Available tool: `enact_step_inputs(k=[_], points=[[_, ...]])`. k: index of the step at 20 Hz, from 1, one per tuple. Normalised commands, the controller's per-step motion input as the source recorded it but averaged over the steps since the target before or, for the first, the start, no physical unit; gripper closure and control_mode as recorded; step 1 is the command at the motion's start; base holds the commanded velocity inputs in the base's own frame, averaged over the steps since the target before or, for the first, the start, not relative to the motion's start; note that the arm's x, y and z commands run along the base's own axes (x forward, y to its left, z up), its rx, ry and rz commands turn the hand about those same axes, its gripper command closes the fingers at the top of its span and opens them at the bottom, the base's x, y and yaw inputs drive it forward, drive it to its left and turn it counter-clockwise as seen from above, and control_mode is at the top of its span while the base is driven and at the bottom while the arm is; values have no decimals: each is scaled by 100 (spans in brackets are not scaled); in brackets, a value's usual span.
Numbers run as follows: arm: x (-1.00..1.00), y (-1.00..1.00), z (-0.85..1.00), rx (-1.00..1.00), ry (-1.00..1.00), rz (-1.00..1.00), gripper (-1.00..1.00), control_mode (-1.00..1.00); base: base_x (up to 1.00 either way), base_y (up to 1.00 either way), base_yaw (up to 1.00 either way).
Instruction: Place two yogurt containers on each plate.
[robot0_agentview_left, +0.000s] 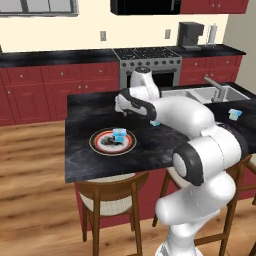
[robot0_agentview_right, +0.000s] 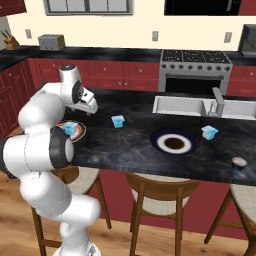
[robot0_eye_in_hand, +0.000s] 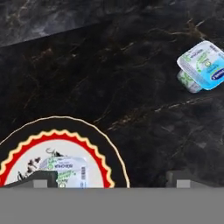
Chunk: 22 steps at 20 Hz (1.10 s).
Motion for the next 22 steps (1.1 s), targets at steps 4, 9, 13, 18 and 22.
enact_step_inputs(k=[4,9,13,18,22], points=[[5,-100,11,0,-12,1,-100,-100,0,0,0],[20,-79,4,0,-3,22,-100,-100,0,0,0],[13,-40,1,0,3,31,-100,-100,0,0,0],[24,-5,-1,-15,4,18,-100,-100,0,0,0],[7,11,-4,-16,7,1,-100,-100,0,0,0]])
